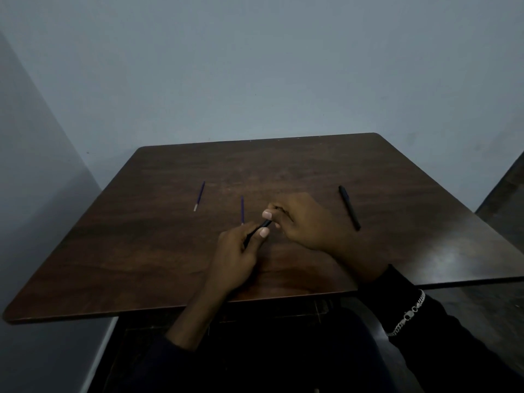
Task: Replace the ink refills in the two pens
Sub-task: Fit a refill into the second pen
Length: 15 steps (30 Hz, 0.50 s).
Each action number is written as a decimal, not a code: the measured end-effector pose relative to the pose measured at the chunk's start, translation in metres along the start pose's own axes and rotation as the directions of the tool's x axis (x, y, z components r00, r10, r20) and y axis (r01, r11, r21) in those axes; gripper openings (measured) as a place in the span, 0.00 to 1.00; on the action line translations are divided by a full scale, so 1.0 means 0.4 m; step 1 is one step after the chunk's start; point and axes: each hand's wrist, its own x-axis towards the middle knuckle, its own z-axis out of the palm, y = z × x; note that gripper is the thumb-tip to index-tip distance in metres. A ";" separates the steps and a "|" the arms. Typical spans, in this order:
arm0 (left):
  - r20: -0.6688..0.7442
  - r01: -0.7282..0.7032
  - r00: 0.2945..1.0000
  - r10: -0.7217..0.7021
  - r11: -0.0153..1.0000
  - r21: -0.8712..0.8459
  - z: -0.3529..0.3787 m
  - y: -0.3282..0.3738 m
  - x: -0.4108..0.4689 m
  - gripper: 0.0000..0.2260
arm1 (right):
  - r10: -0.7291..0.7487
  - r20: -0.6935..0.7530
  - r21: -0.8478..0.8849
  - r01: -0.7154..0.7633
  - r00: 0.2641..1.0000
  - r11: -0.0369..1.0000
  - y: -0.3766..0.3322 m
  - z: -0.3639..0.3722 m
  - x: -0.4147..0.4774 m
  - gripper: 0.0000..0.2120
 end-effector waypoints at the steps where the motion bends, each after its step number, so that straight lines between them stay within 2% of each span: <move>1: -0.002 0.007 1.000 -0.007 1.000 -0.002 0.000 -0.002 0.000 0.11 | 0.007 0.003 0.013 -0.007 1.000 1.000 0.001 -0.001 0.000 0.11; 4: -0.021 -0.013 1.000 0.013 0.999 0.033 0.005 -0.004 -0.001 0.10 | 0.069 0.042 0.000 -0.069 0.997 0.998 0.004 -0.009 0.011 0.13; 6: -0.040 -0.041 0.998 0.043 0.997 0.061 0.007 -0.002 -0.003 0.09 | 0.110 0.102 -0.073 -0.102 0.989 0.992 0.006 -0.012 0.019 0.21; 8: -0.036 -0.046 0.998 0.048 0.997 0.059 0.007 0.001 -0.005 0.10 | 0.119 0.139 -0.065 -0.110 0.983 0.992 0.007 -0.014 0.021 0.26; 12: -0.018 -0.018 1.000 0.019 1.000 0.004 0.003 0.000 -0.008 0.12 | 0.043 0.090 0.081 -0.051 0.995 0.995 0.018 -0.008 0.006 0.23; 15: 0.017 0.014 1.000 -0.014 1.000 -0.027 -0.002 0.000 -0.003 0.13 | 0.003 0.056 0.102 -0.008 0.998 0.995 0.027 0.003 0.001 0.22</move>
